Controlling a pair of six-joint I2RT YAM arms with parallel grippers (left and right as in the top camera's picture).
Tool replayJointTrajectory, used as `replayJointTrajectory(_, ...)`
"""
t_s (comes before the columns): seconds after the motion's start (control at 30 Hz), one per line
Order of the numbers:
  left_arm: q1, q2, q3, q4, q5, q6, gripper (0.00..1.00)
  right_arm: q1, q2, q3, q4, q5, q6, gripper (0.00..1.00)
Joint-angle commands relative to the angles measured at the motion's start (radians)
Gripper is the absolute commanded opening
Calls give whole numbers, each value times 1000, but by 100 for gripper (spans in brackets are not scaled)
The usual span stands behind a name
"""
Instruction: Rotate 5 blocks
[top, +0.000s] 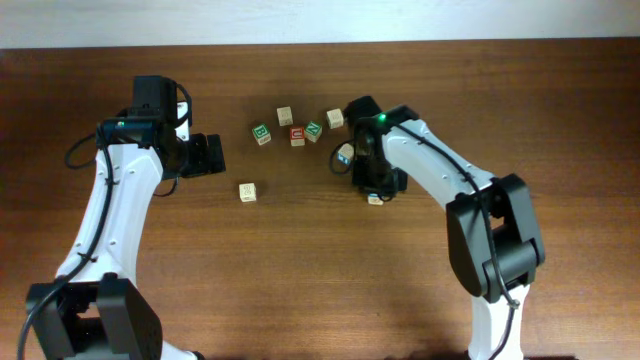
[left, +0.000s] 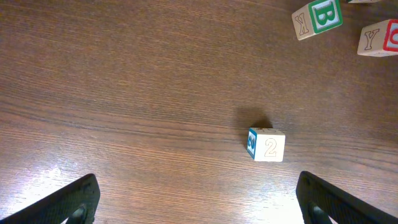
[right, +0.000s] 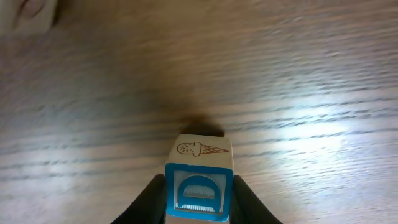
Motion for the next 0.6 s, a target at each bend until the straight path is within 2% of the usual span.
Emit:
replayJointTrajectory(0.0,-3,6,14,-1,-10,-13,99,-18,16,18,-2,8,-39,30)
replayJointTrajectory(0.13,-3,6,14,-1,-10,-13,99,-14,16,18,-7,-14,-89,41)
replayJointTrajectory(0.27,-3,6,14,-1,-10,-13,99,-16,16,18,-16,-14,-165,49)
replayJointTrajectory(0.37,-3,6,14,-1,-10,-13,99,-16,16,18,-16,-13,-219,51)
replayJointTrajectory(0.57,-3,6,14,-1,-10,-13,99,-16,14,55,-26,-15,-224,51)
